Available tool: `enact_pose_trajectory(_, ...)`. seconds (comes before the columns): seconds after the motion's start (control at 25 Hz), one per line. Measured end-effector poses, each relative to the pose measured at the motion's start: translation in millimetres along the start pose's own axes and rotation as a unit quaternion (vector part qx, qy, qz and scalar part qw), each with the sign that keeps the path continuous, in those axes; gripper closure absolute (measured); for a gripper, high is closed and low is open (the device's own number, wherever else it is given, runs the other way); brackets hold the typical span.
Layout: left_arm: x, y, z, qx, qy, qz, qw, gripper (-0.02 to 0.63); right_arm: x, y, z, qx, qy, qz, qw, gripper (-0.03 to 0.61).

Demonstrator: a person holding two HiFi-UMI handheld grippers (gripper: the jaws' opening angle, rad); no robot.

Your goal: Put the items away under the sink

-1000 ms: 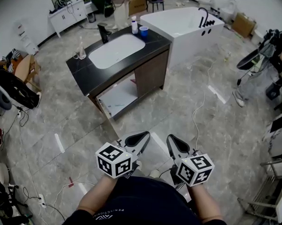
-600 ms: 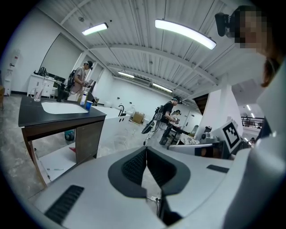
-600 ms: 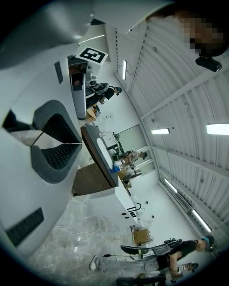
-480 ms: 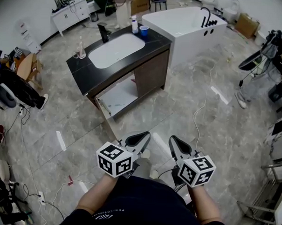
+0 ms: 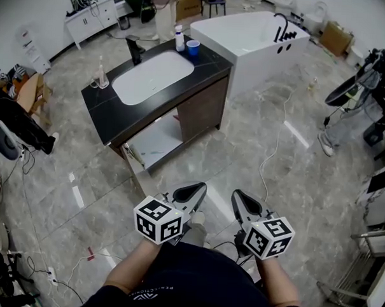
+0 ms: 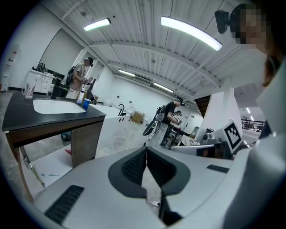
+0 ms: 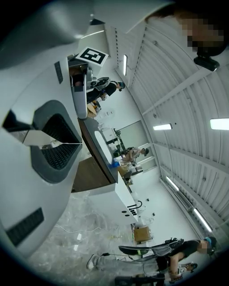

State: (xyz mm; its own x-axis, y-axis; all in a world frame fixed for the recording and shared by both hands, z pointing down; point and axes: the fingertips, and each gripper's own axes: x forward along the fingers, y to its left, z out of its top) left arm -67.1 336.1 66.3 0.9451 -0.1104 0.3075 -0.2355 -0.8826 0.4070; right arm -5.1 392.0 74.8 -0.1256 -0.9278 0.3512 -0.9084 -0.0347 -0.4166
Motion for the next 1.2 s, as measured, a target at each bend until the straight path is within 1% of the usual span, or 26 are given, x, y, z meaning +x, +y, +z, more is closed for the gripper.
enact_pose_trajectory(0.32, 29, 56, 33, -0.011, -0.006, 0.012, 0.9998, 0.604, 60, -24, 38, -0.007, 0.007, 0.004, 1.000, 0.543)
enact_pose_trajectory(0.6, 39, 102, 49, -0.029, -0.007, 0.019, 0.9994, 0.604, 107, -27, 57, -0.017, 0.029, 0.012, 0.999, 0.543)
enact_pose_trajectory(0.8, 52, 116, 54, -0.040, -0.001, 0.017, 0.9991, 0.603, 126, -38, 71, -0.017, 0.039, 0.009, 0.999, 0.543)
enact_pose_trajectory(1.0, 68, 128, 63, -0.049, -0.006, 0.027, 0.9984, 0.603, 143, -57, 85, -0.019, 0.044, 0.012, 0.999, 0.543)
enact_pose_trajectory(1.2, 92, 143, 85, -0.046, -0.020, 0.040, 0.9979, 0.603, 168, -77, 107, -0.034, 0.045, 0.038, 0.998, 0.543)
